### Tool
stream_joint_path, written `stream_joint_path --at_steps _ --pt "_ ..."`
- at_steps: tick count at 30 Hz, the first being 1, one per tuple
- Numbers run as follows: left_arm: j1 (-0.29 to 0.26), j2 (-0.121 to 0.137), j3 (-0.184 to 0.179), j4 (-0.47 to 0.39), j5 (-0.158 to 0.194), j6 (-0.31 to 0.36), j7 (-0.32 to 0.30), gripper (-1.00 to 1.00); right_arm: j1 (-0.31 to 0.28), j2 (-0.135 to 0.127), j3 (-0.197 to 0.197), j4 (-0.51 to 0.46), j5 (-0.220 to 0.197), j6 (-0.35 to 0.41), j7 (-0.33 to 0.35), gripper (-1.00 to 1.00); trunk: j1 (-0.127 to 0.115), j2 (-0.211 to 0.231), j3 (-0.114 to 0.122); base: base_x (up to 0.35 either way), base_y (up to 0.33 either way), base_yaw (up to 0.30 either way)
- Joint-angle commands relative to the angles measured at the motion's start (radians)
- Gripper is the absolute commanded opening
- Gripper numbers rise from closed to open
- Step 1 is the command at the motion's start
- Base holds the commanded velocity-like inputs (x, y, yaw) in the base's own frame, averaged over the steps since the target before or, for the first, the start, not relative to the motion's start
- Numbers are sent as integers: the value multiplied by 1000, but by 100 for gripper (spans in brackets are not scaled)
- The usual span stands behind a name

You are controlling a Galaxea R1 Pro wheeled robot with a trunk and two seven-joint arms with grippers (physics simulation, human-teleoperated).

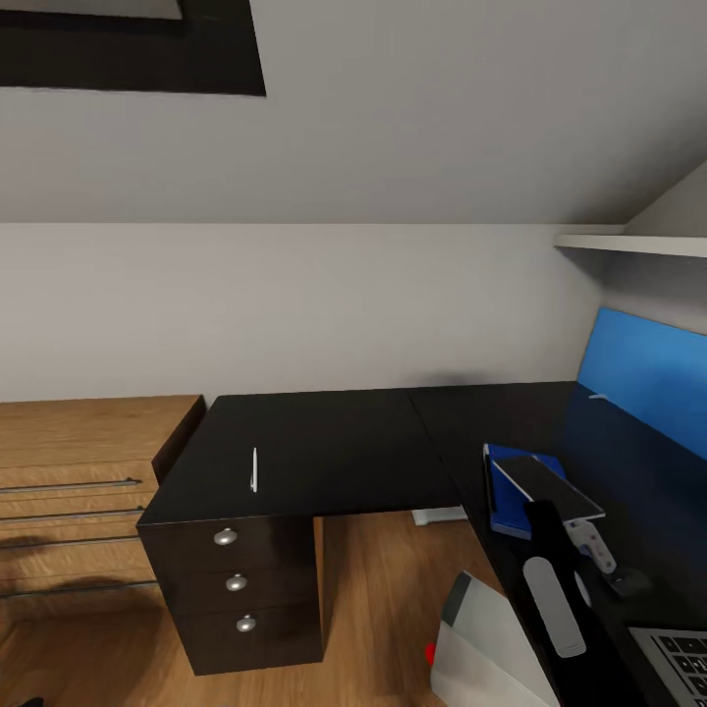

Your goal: In the bedroom, organize the workspace by keeping the computer under the desk, ensuring the monitor is on the desk, placing the keyboard on the desk next to the monitor, placing the mouse on the desk next to the keyboard, moving the folder from the swivel chair onto the desk next to the mouse, stacking the notebook on top of the folder with the pen on top of the notebook, and positioning the swivel chair next to the desk.

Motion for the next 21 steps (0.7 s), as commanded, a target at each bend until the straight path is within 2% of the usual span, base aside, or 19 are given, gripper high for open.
stream_joint_path --at_steps 1,21 --pt "0 1 -5 -2 7 2 8 100 -1 1 0 0 -8 -7 -1 -100 0 -1 -1 0 0 0" --pt "0 1 -8 24 7 1 8 100 -1 0 1 7 4 -10 -1 -100 0 -1 -1 61 -3 0"
